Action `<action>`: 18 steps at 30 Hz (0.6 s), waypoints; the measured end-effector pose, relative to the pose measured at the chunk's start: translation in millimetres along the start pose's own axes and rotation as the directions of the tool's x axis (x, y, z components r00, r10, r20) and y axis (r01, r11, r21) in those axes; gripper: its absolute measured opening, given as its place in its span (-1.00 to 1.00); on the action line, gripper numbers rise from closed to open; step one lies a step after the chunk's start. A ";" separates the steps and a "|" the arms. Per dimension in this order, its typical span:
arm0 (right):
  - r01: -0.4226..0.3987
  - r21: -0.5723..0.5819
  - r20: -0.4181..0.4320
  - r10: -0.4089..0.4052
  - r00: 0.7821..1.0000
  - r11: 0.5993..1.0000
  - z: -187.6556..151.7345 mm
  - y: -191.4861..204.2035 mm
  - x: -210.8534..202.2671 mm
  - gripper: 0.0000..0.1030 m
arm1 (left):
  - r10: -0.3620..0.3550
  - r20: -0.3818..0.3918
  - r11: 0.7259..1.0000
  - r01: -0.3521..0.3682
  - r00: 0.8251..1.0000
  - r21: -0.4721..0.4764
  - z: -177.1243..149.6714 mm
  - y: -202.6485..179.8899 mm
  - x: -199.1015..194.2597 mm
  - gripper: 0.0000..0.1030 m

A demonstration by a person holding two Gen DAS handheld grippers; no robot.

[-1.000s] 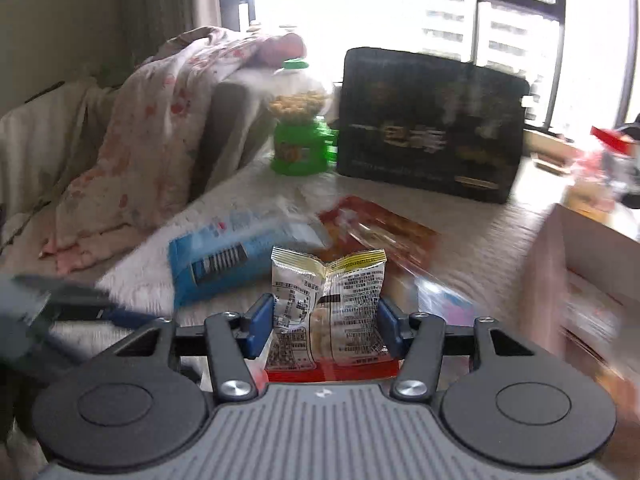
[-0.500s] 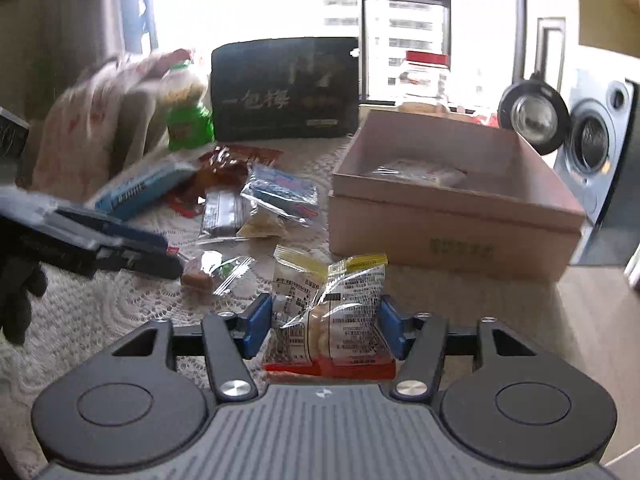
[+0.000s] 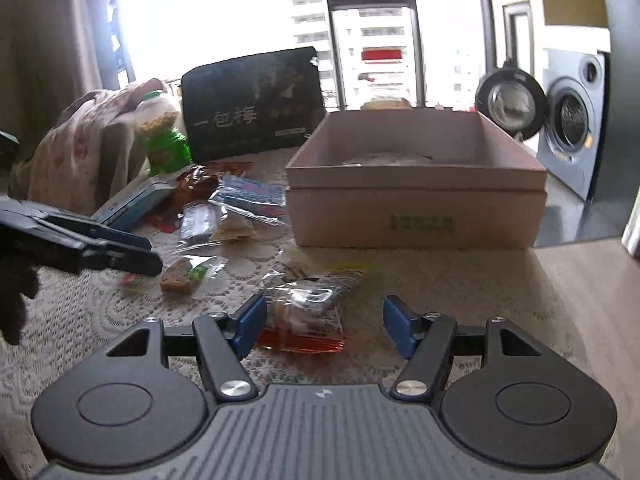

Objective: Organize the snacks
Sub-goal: 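Grasp the hawthorn stick pack with the left tool while the right tool holds its bag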

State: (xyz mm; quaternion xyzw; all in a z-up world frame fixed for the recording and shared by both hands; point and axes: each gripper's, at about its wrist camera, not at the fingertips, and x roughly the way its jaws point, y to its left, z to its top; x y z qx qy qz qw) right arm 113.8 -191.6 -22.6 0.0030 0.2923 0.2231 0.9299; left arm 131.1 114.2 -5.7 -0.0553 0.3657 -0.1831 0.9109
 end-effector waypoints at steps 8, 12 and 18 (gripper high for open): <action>-0.004 0.076 0.019 0.002 1.000 0.997 -4.3 -11.6 -4.1 0.27 | -0.014 -0.078 0.995 0.021 0.997 0.094 -0.1 -16.3 1.5 0.18; -0.012 0.092 -0.016 0.013 1.000 0.996 -3.1 -14.1 1.4 0.30 | 0.104 -0.120 0.946 -0.060 0.987 0.320 -10.2 -57.8 7.4 0.20; -0.014 0.097 -0.014 0.015 1.000 0.995 -3.7 -14.1 1.1 0.31 | 0.119 -0.140 0.953 -0.073 0.983 0.294 -1.5 -61.7 17.3 0.09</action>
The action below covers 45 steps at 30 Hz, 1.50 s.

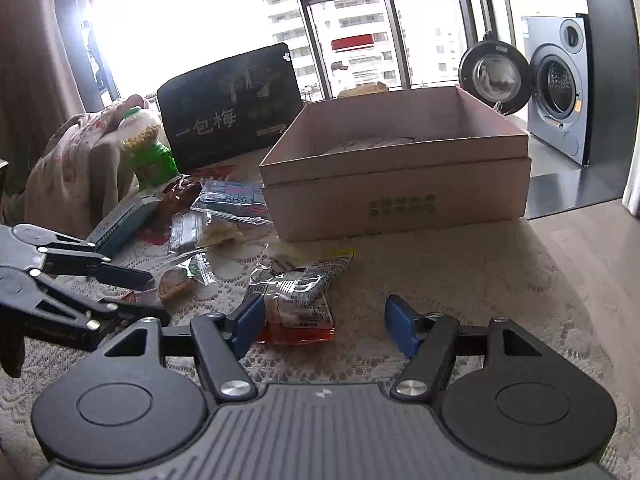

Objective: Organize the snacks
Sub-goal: 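Grasp the hawthorn stick pack with the left tool while the right tool holds its bag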

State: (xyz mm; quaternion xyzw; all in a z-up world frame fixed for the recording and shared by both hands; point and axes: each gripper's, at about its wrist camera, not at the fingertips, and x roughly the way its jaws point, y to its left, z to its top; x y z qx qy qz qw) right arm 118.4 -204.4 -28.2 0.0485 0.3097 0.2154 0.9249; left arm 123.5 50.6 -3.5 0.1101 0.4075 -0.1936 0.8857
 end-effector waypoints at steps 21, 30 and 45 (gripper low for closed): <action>-0.008 -0.001 -0.011 0.008 1.000 1.000 1.4 1.0 2.1 0.38 | 0.086 0.013 0.985 -0.083 0.996 -0.150 -20.2 -20.4 -20.9 -0.18; -0.021 -0.055 -0.045 0.018 0.999 0.998 3.8 6.6 6.2 0.58 | 0.163 -0.005 0.965 -0.161 0.987 -0.208 -20.9 -34.7 -23.0 -0.12; -0.053 -0.088 -0.094 0.044 0.995 0.995 7.9 16.5 1.8 0.64 | 0.187 0.041 0.953 -0.172 0.981 -0.248 -25.4 -36.9 -21.6 -0.07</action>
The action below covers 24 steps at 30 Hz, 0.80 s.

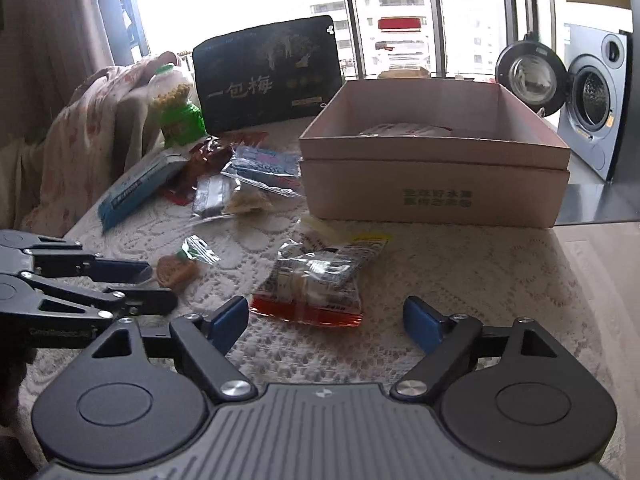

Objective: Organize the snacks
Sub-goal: 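Grasp the hawthorn stick pack with the left tool while the right tool holds its bag, then carry both packs into the pink box and release them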

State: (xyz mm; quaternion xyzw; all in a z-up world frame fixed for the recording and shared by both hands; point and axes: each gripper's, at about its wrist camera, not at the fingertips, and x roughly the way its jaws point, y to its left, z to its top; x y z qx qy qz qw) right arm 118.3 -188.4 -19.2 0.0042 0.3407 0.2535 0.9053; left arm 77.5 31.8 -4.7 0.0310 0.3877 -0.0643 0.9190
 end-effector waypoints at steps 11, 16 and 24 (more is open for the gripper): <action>0.130 0.018 -0.041 -0.129 0.991 0.991 25.0 24.1 29.2 0.05 | 0.017 0.016 1.000 -0.016 1.000 -0.021 -3.1 -1.4 -2.5 -0.16; 0.122 -0.065 -0.027 -0.124 0.992 0.990 18.2 22.9 4.7 0.00 | 0.006 0.026 1.000 -0.006 1.000 -0.022 -8.4 -6.5 -9.7 -0.22; 0.151 -0.148 0.060 -0.143 0.988 0.977 13.2 12.7 -60.6 -0.01 | -0.108 0.076 0.994 0.110 0.991 -0.019 -13.5 -30.0 -37.4 -0.27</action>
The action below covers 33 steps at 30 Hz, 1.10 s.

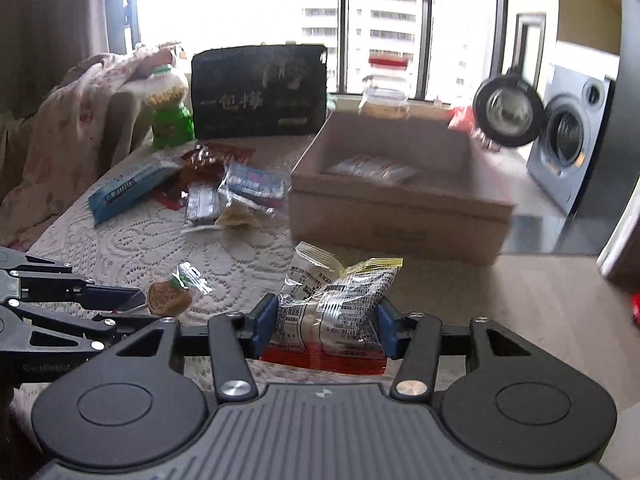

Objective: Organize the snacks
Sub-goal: 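Carry both packs into the pink box and release them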

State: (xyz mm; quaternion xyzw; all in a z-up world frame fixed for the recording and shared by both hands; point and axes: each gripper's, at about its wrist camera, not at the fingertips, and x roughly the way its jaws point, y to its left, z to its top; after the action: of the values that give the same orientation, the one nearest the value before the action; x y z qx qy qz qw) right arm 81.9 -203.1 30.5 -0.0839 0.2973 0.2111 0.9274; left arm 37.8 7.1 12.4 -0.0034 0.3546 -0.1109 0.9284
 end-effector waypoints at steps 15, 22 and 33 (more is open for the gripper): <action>0.109 0.074 0.213 -0.122 0.969 0.991 86.7 -65.3 -17.6 -0.01 | -0.119 0.282 0.982 0.155 0.952 -0.108 148.0 -2.6 12.9 -0.26; 0.176 0.092 0.169 -0.190 0.967 0.980 126.7 -103.3 25.6 -0.01 | -0.222 0.159 0.947 0.252 0.962 -0.201 195.4 0.0 130.0 -0.16; 0.015 0.248 -0.005 -0.015 1.000 0.969 133.0 -106.0 122.6 0.03 | -0.229 0.215 0.925 0.281 0.949 -0.255 184.1 73.6 112.2 -0.13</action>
State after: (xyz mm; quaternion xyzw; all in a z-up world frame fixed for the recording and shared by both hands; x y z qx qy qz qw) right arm 287.3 -218.9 69.4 0.0303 0.3220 0.1651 0.9317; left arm 255.3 42.3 70.2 -0.1920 0.2772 -0.1786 0.9243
